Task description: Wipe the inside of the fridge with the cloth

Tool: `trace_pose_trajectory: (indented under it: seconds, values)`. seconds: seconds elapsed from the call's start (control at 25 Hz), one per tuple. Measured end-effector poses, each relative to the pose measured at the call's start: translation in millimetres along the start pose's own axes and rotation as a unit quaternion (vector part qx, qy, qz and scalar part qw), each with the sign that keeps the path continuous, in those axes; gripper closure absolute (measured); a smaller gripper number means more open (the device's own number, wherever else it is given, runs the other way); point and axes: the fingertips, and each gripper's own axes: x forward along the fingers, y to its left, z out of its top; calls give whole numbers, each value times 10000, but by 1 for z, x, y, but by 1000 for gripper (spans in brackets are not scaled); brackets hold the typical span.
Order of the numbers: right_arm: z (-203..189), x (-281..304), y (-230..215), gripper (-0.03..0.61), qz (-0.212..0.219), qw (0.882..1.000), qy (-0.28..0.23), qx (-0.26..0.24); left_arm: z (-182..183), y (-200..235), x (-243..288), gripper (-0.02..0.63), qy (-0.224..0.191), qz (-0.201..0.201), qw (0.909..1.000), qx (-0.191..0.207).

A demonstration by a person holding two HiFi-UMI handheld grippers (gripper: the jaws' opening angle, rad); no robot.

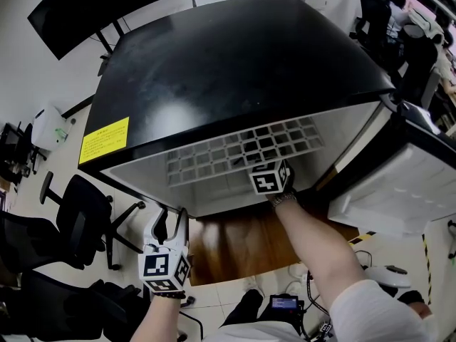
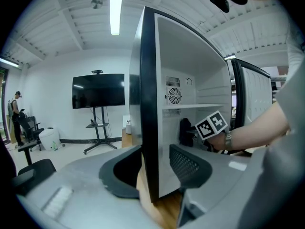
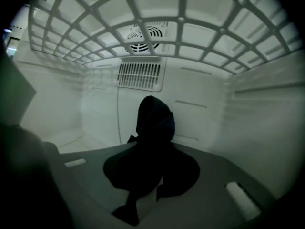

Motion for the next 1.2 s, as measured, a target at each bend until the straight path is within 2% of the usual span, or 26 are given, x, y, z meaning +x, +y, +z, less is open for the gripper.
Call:
trace_pose_trajectory:
  seconds: [0.52, 0.76, 0.96, 1.2]
  values:
    - [-15, -4, -51, 517, -706, 9970, 289, 165, 0, 0, 0, 437, 27, -8, 10000, 26]
    - [-18, -7, -61, 517, -851, 9952, 389, 279, -1, -1, 1, 437, 54, -13, 10000, 64]
    - [-14, -19, -44, 517, -583, 9967, 247, 510, -4, 1, 1, 437, 65, 5, 9999, 87]
    - [16, -41, 22, 517, 52, 9984, -213, 521, 0, -1, 1, 437, 19, -21, 10000, 12]
